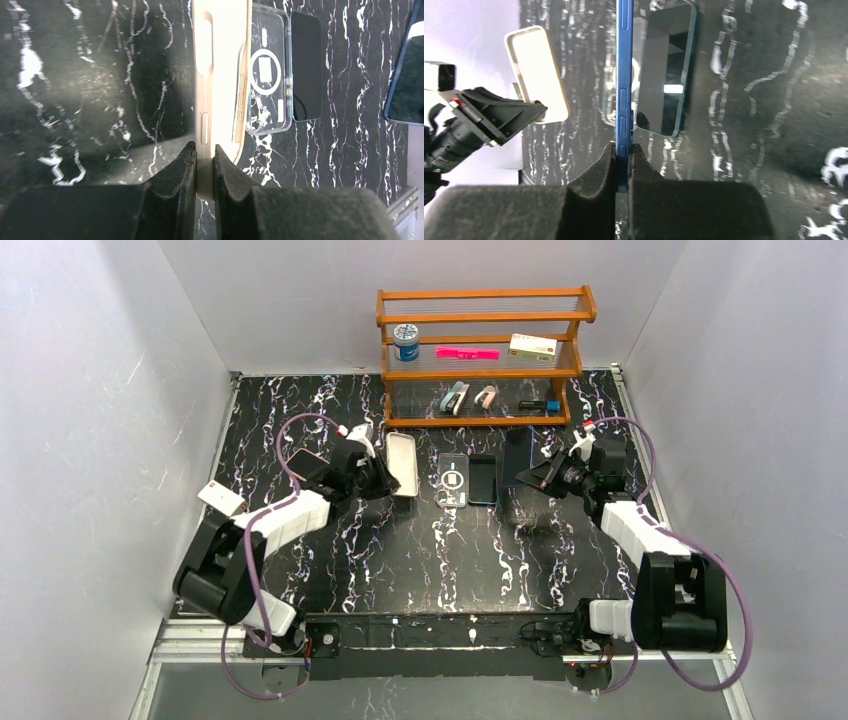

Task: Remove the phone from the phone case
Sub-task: Place the phone case at the center of the board.

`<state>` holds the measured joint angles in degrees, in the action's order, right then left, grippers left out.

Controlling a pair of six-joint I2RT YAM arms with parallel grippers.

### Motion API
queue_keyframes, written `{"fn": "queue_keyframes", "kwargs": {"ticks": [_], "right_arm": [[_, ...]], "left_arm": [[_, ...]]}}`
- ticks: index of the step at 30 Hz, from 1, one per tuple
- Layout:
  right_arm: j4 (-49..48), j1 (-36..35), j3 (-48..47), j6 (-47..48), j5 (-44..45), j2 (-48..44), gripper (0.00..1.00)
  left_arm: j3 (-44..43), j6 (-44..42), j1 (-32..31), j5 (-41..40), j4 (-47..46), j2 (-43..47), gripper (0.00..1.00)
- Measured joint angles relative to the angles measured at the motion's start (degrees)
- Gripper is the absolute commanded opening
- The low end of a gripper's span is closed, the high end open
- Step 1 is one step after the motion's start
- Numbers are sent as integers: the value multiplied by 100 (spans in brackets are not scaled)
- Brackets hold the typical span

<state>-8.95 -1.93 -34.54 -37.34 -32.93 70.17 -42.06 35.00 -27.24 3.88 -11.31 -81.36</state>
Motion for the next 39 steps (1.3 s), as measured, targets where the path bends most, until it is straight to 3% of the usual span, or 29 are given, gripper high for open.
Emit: {"fn": "queue_keyframes", "kwargs": {"ticks": [14, 27, 31, 35, 39], "right_arm": [[256, 713, -273, 1056, -514, 1921, 1], [-168, 723, -697, 1338, -1517, 3045, 2], [-199, 756, -717, 1335, -1652, 3145, 13], [-190, 758, -728, 1344, -1687, 3156, 37], [-9, 743, -730, 1447, -1591, 3178, 53]], "left_arm": [[-879, -28, 13, 868, -166, -1851, 0], [-1241, -46, 114, 1355, -256, -2347, 0], [-1241, -24, 122, 1410, -256, -2347, 0], [-1241, 15, 129, 1462, -247, -2347, 1], [-1241, 35, 129, 1467, -221, -2347, 16]]}}
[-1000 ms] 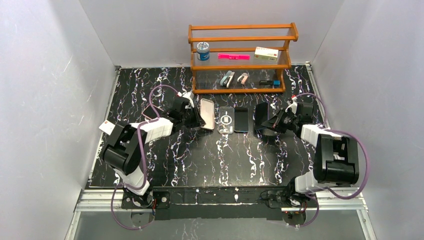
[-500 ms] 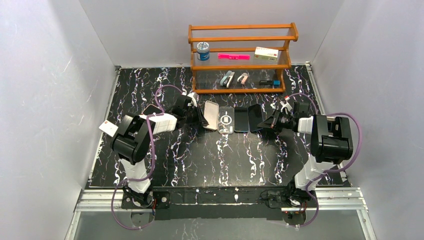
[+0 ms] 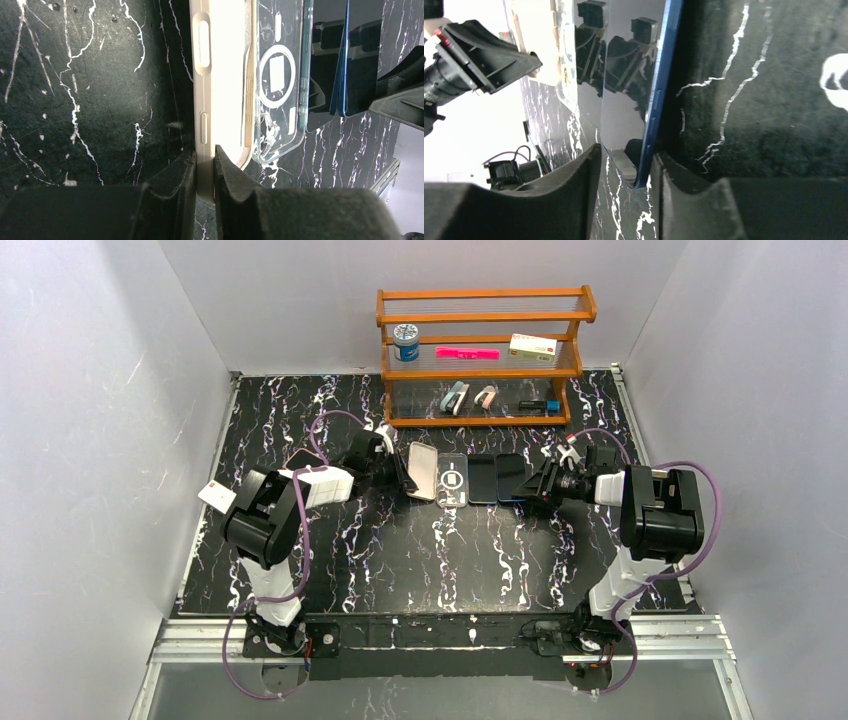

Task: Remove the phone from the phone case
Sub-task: Place the phone case at the center of the board.

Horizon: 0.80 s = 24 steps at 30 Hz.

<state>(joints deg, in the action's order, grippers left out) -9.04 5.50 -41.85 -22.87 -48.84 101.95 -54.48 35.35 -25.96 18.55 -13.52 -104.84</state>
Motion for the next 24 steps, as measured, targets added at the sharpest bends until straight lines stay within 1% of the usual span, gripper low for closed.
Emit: {"fn": "queue_keyframes", "kwargs": {"ticks": [5, 15, 17, 18, 19, 24], "right_arm": [[164, -33, -66, 63, -20, -96, 65], [710, -66, -157, 354, 675, -538, 77], [833, -105, -160, 404, 894, -656, 81], [911, -133, -177, 433, 1016, -715, 83], [973, -155, -197, 457, 1099, -750, 84], [1200, -308, -332, 575, 1523, -839, 85]], "left_arm": [[-90, -70, -7, -120, 306, -13, 36], [-404, -221, -111, -269, 704, -7, 73], [-442, -275, -120, -398, 811, 46, 81], [-455, -297, -120, -472, 868, 68, 89], [-476, -319, -120, -549, 925, 83, 93], [-595, -413, -129, -918, 1147, 120, 97]]}}
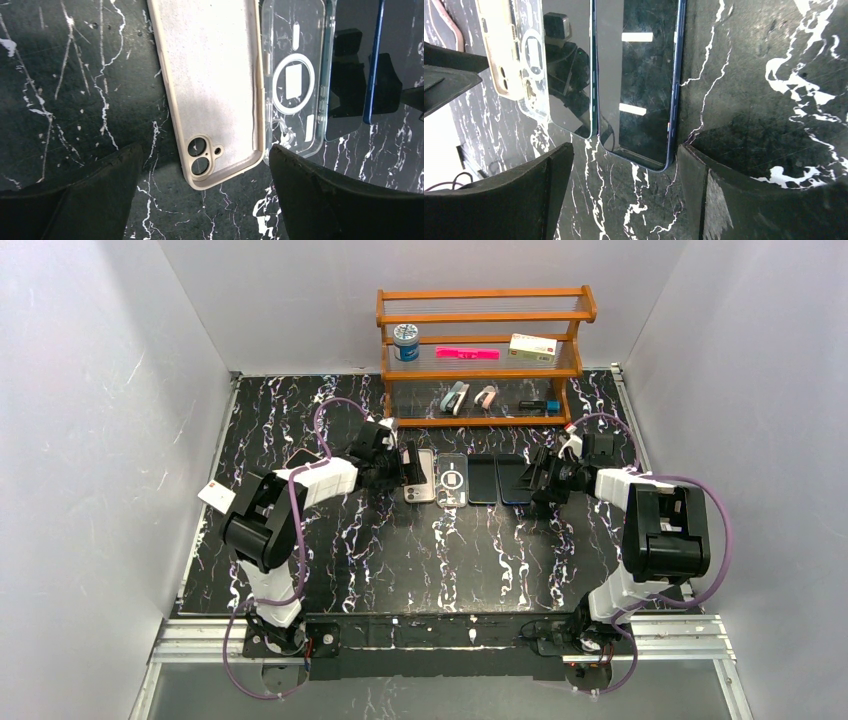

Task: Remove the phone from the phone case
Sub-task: Place the phone case at the center of the board.

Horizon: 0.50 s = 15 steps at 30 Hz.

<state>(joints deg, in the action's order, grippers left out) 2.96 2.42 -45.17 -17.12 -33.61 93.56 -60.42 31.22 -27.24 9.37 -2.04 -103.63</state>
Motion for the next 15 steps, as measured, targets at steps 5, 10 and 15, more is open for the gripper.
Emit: {"fn": "queue_keyframes", "kwargs": {"ticks": [5, 10, 15], "right_arm": [[42, -33, -160, 48, 284, 55, 87], [20, -184, -555, 92, 459, 369, 89], [-79, -439, -693, 157, 553, 492, 90]], "left_arm": [[-195, -63, -39, -205, 234, -81, 97], [-586, -138, -149, -278, 295, -382, 98], [-704, -205, -223, -280, 256, -485, 98]]}}
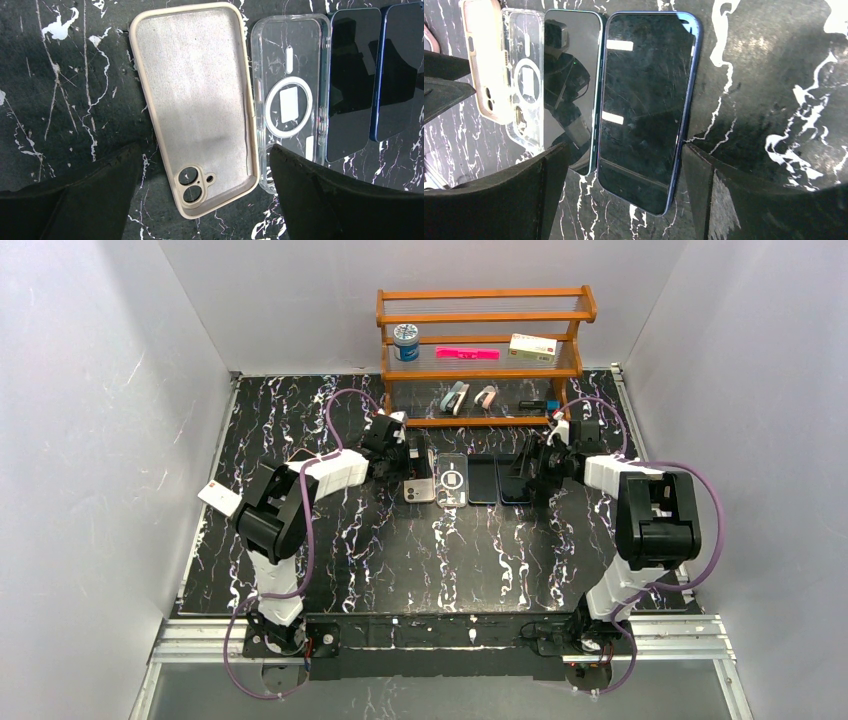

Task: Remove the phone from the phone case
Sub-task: Place the phone case at the center of the board, then pick up the phone at the center of the board.

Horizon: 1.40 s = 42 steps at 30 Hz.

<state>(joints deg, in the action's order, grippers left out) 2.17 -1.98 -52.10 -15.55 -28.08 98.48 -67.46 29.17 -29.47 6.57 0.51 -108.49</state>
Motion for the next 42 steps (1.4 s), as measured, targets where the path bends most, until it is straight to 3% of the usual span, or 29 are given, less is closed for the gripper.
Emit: {"fn": "queue_keyframes", "kwargs": {"ticks": [16, 23, 28, 36, 42], "right_arm": [[4, -260, -68, 125, 96, 13, 96], [219, -308, 229, 116, 391, -444, 99], [393, -308, 527, 98, 564, -1137, 99], [378, -308, 1198, 42, 638, -2426, 99], [234, -313, 1631, 4, 625, -3045, 99]], "left_arm": [[0, -179, -76, 343, -7, 4, 98], [2, -249, -74, 131, 289, 122, 98], [146, 96, 48, -450, 562, 614, 98], [525, 584, 680, -2549, 1233, 2074, 98], [522, 780, 1193, -3412, 1657, 2232, 98]]}}
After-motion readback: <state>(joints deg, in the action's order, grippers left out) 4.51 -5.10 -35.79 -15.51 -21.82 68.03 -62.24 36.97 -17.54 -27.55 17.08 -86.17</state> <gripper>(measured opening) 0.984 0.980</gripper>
